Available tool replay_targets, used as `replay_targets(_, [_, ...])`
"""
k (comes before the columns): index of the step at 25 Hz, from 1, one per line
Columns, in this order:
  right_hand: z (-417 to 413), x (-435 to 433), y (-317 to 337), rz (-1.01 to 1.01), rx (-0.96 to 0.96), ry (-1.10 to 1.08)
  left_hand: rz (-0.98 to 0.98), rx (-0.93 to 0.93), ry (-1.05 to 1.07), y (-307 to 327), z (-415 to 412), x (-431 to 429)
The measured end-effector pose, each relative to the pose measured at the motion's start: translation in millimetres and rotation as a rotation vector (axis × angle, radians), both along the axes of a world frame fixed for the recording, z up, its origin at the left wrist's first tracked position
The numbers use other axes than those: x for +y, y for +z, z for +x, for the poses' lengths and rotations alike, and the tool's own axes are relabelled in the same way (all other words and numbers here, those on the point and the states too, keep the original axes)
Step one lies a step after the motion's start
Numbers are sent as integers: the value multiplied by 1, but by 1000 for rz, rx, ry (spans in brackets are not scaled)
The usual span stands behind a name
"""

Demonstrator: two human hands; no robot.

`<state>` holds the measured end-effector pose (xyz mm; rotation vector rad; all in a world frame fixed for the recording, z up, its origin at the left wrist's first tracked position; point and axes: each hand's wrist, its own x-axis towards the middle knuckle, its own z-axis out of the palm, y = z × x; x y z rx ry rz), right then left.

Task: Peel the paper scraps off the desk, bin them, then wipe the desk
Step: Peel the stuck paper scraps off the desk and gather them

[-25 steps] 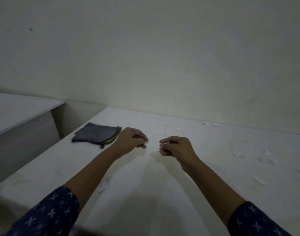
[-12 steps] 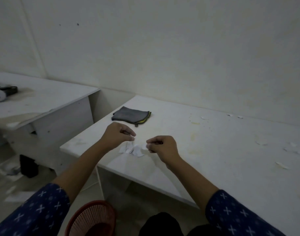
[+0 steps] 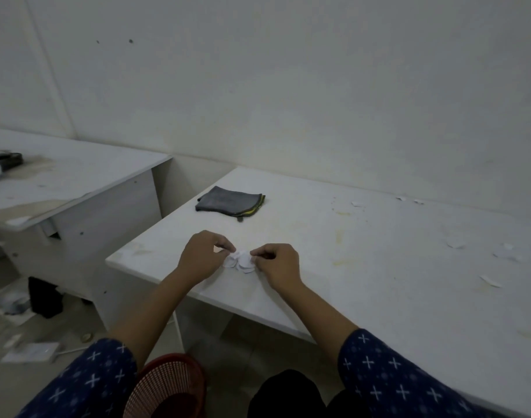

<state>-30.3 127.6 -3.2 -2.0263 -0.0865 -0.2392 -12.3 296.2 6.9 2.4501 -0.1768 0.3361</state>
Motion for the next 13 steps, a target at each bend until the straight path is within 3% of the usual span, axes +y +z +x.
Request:
replay_targets(7, [-5, -40, 6, -88, -90, -65, 91, -126, -57, 5, 0, -33])
replay_targets(13, [-30, -139, 10, -760, -16, -71, 225, -170, -321, -1, 2, -134])
